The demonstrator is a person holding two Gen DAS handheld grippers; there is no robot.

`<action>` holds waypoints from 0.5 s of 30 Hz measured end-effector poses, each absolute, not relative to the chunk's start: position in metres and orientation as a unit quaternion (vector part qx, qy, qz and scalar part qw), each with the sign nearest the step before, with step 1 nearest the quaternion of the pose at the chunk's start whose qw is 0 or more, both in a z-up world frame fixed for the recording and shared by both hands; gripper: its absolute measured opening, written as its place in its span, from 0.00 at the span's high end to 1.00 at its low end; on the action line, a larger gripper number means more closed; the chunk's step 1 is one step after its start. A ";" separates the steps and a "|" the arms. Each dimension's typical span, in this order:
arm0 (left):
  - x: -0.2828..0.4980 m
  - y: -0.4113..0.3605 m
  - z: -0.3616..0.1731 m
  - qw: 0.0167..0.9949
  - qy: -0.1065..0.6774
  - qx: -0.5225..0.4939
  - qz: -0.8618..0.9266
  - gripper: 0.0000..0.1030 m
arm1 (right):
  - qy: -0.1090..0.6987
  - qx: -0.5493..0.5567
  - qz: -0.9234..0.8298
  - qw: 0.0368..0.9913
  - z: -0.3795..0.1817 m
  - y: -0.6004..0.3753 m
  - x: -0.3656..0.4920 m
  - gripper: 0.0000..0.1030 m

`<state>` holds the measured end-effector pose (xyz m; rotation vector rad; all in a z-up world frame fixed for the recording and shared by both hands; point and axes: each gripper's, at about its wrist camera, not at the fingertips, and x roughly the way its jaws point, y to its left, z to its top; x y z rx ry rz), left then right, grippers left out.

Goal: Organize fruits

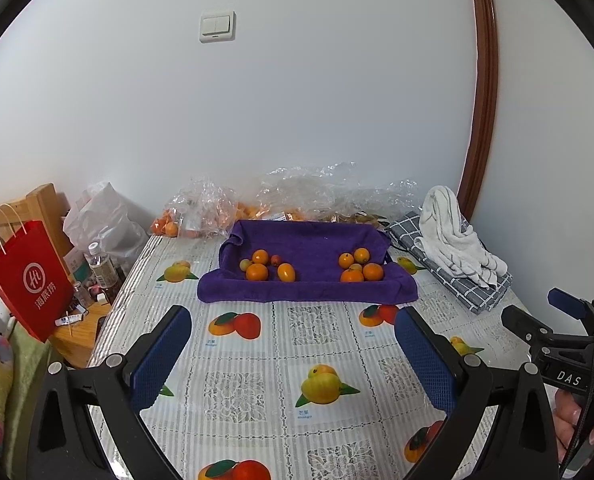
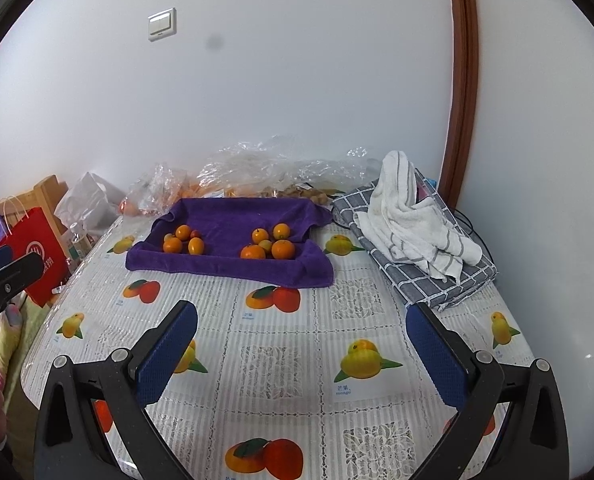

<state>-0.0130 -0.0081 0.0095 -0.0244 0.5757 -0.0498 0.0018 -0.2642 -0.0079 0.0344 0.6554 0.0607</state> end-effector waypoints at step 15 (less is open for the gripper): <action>-0.016 -0.014 0.009 0.959 0.283 -0.010 -0.024 0.01 | 0.322 0.017 0.026 0.946 -0.008 -0.270 0.000 0.00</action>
